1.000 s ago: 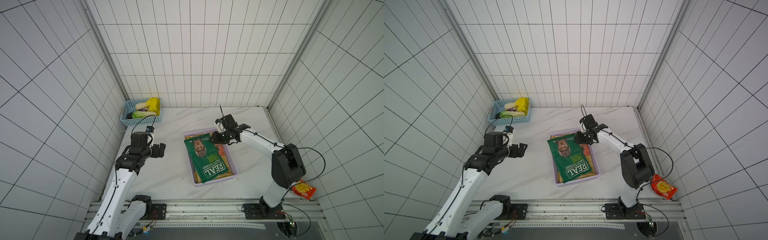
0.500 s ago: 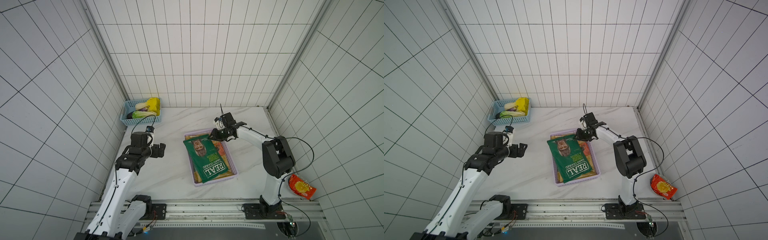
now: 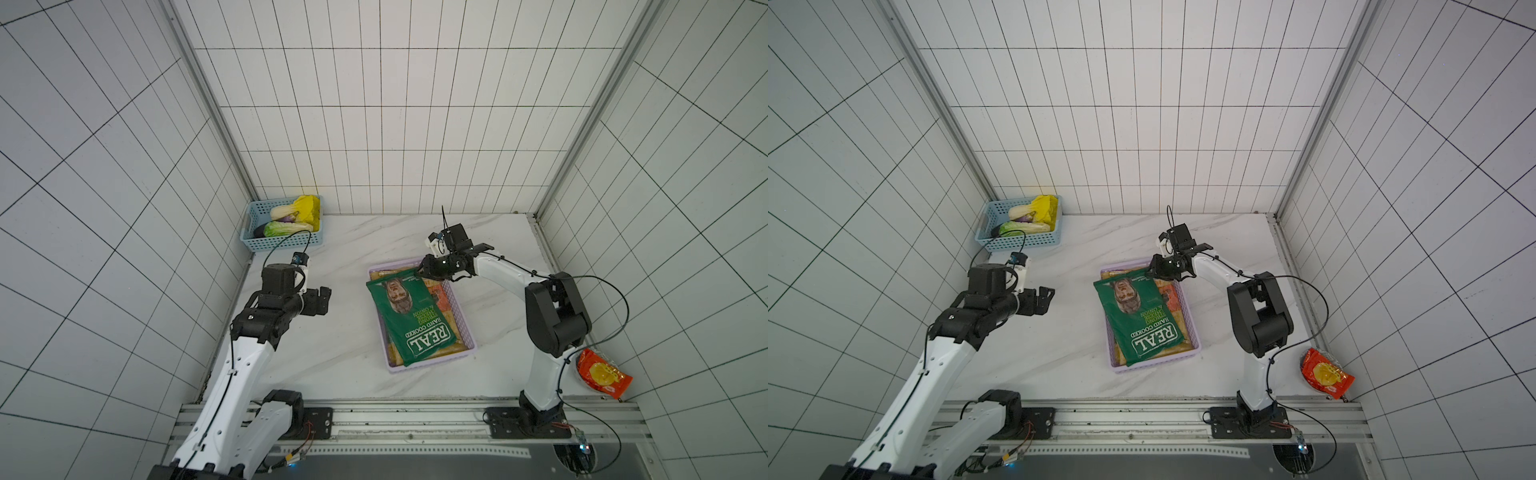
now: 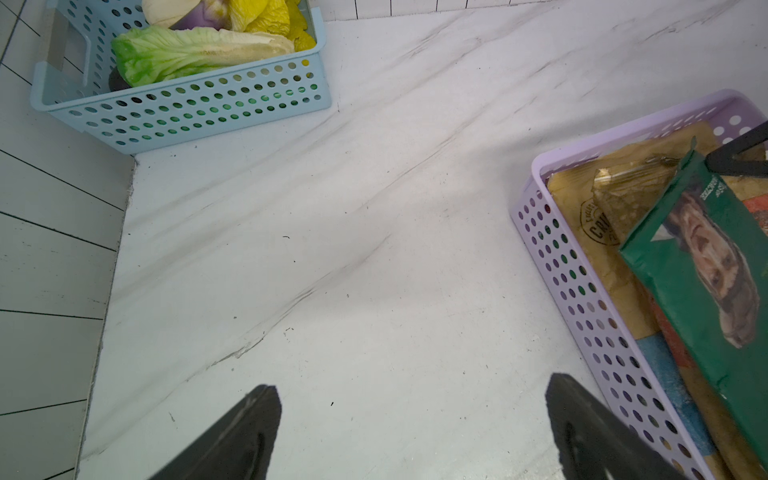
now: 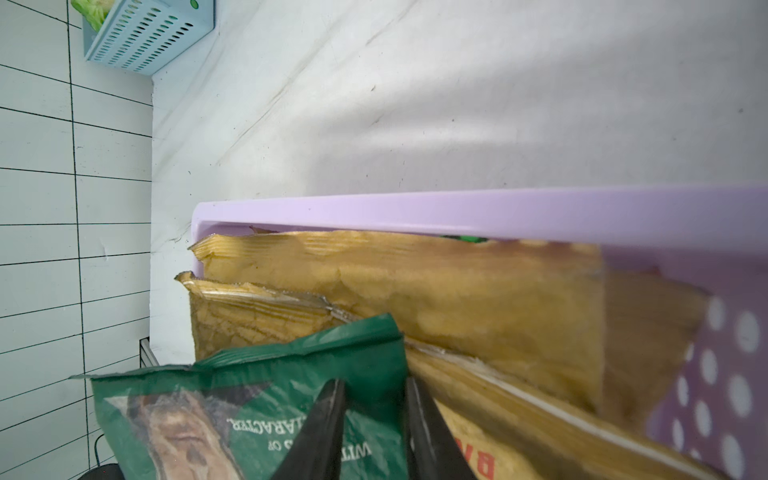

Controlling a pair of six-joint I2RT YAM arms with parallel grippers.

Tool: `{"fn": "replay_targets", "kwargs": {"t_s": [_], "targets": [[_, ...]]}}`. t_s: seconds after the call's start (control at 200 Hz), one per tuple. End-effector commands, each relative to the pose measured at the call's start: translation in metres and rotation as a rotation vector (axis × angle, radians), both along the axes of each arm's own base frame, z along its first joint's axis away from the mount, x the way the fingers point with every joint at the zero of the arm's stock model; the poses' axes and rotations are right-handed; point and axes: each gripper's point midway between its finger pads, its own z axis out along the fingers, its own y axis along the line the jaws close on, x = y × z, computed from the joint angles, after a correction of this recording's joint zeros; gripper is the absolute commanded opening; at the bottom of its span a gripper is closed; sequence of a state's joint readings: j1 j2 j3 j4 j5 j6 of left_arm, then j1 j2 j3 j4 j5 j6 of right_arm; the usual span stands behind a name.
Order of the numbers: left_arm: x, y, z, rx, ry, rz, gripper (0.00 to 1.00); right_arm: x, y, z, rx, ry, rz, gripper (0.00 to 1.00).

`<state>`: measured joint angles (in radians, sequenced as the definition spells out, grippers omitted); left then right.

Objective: Put the potato chips into the basket
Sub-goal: Place the potato chip in the basket.

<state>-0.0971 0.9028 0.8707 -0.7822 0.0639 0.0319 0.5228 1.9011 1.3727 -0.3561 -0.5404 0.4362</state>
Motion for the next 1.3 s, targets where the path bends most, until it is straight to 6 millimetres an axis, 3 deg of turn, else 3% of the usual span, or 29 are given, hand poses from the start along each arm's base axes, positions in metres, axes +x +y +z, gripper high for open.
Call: {"fn": "replay_targets", "kwargs": {"t_s": [0.0,0.3,0.545,0.994,1.084,1.164,1.294], "targets": [[0.002,0.002,0.002,0.009,-0.019,0.003,0.98,-0.003,-0.001,-0.002,0.012,0.022,-0.006,0.29],[0.002,0.002,0.002,0.008,-0.018,0.002,0.98,-0.002,-0.003,-0.009,-0.019,0.015,-0.024,0.17],[0.002,0.002,0.002,0.007,-0.017,0.002,0.98,-0.004,-0.01,-0.009,-0.077,-0.016,-0.039,0.0],[0.002,0.001,0.002,0.006,-0.017,0.001,0.98,0.001,-0.039,0.024,-0.164,-0.151,-0.137,0.0],[0.002,0.001,0.001,0.005,-0.016,0.0,0.98,-0.001,-0.035,0.025,-0.158,-0.143,-0.109,0.0],[0.002,0.001,0.0,0.006,-0.014,0.0,0.98,-0.006,-0.023,0.023,-0.133,-0.115,-0.059,0.16],[0.002,0.001,0.001,0.006,-0.015,0.0,0.98,-0.009,-0.003,0.023,-0.115,-0.107,0.006,0.31]]}}
